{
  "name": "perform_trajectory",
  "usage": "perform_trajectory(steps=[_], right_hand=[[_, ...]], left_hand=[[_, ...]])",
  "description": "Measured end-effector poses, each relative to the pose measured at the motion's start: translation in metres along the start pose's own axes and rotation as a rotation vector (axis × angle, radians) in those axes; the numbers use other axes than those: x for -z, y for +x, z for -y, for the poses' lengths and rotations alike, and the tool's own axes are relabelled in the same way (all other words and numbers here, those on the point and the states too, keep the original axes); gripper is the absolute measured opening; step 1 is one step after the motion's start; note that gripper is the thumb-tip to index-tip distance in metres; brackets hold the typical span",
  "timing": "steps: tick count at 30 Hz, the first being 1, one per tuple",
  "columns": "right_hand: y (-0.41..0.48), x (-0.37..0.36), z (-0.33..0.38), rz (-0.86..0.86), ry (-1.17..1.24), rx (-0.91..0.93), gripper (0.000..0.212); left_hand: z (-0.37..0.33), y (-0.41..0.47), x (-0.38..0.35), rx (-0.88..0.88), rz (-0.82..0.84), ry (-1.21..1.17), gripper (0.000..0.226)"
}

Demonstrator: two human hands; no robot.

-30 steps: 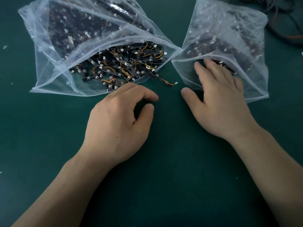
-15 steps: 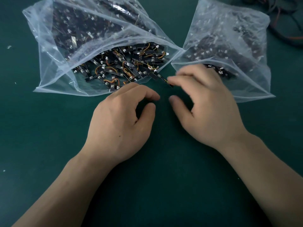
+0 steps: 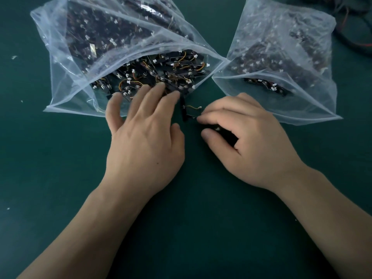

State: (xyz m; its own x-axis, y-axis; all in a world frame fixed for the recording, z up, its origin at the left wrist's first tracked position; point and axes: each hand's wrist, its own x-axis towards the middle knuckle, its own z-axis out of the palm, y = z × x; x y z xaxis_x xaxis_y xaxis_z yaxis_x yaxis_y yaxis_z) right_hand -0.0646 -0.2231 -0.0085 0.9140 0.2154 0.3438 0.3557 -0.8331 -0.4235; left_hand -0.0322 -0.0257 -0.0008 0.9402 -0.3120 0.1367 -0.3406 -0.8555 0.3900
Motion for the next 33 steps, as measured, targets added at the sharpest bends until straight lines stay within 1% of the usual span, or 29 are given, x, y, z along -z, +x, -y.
perform_trajectory(steps=[2,4,5,7,9,10,12,14,18,19,21,23,25,27,30,31,33], right_hand=[[0.0003,0.0009,-0.0009,-0.051,-0.014,-0.032,0.017],[0.0003,0.0031,-0.0018,-0.082,-0.018,-0.047,0.018],[-0.0003,0.0045,-0.0019,-0.062,0.004,-0.043,0.022],[-0.0019,0.0071,-0.0009,0.055,0.041,-0.006,0.037],[-0.0027,0.0078,0.0015,0.189,-0.008,0.056,0.052],[-0.0027,0.0073,0.0025,0.236,-0.039,0.080,0.056],[-0.0021,0.0065,0.0029,0.266,-0.055,0.095,0.053],[-0.0021,0.0069,0.0013,0.223,-0.015,0.083,0.042],[-0.0023,0.0068,-0.0019,0.129,0.070,0.082,0.022],[-0.0027,0.0063,-0.0022,0.112,0.088,0.091,0.019],[-0.0036,0.0062,-0.0023,0.085,0.114,0.098,0.016],[-0.0037,0.0065,-0.0022,0.073,0.096,0.065,0.019],[-0.0030,0.0058,-0.0010,0.080,0.044,0.009,0.025],[-0.0020,0.0055,-0.0008,0.101,0.035,-0.009,0.027],[-0.0015,0.0058,-0.0027,0.105,0.087,0.035,0.021],[-0.0026,0.0057,-0.0034,0.094,0.107,0.041,0.024],[-0.0046,0.0050,-0.0032,0.053,0.130,0.007,0.043]], left_hand=[[-0.0002,0.0002,-0.0009,-0.001,-0.014,0.020,0.052],[0.0014,0.0004,-0.0005,0.004,-0.074,-0.051,0.044],[0.0022,0.0002,-0.0001,-0.003,-0.102,-0.093,0.041],[0.0028,-0.0001,0.0002,-0.015,-0.134,-0.148,0.043],[0.0026,0.0003,0.0007,-0.009,-0.125,-0.135,0.052],[0.0023,0.0003,0.0010,-0.006,-0.098,-0.108,0.057],[0.0019,0.0009,0.0007,-0.019,-0.023,-0.044,0.061],[0.0016,0.0012,-0.0005,-0.046,-0.009,-0.025,0.058],[0.0003,0.0009,0.0023,-0.014,-0.108,-0.142,0.043],[0.0011,0.0009,0.0024,-0.015,-0.118,-0.153,0.042],[0.0028,0.0013,0.0022,-0.016,-0.093,-0.130,0.048],[0.0023,0.0020,0.0023,-0.032,-0.031,-0.083,0.055],[0.0001,0.0013,0.0022,-0.063,-0.012,-0.079,0.052],[-0.0013,0.0007,0.0033,-0.070,-0.050,-0.139,0.042],[0.0006,0.0005,0.0048,-0.078,-0.137,-0.286,0.032],[0.0022,0.0013,0.0053,-0.091,-0.169,-0.346,0.030],[0.0079,0.0043,0.0074,-0.133,-0.230,-0.438,0.029]])
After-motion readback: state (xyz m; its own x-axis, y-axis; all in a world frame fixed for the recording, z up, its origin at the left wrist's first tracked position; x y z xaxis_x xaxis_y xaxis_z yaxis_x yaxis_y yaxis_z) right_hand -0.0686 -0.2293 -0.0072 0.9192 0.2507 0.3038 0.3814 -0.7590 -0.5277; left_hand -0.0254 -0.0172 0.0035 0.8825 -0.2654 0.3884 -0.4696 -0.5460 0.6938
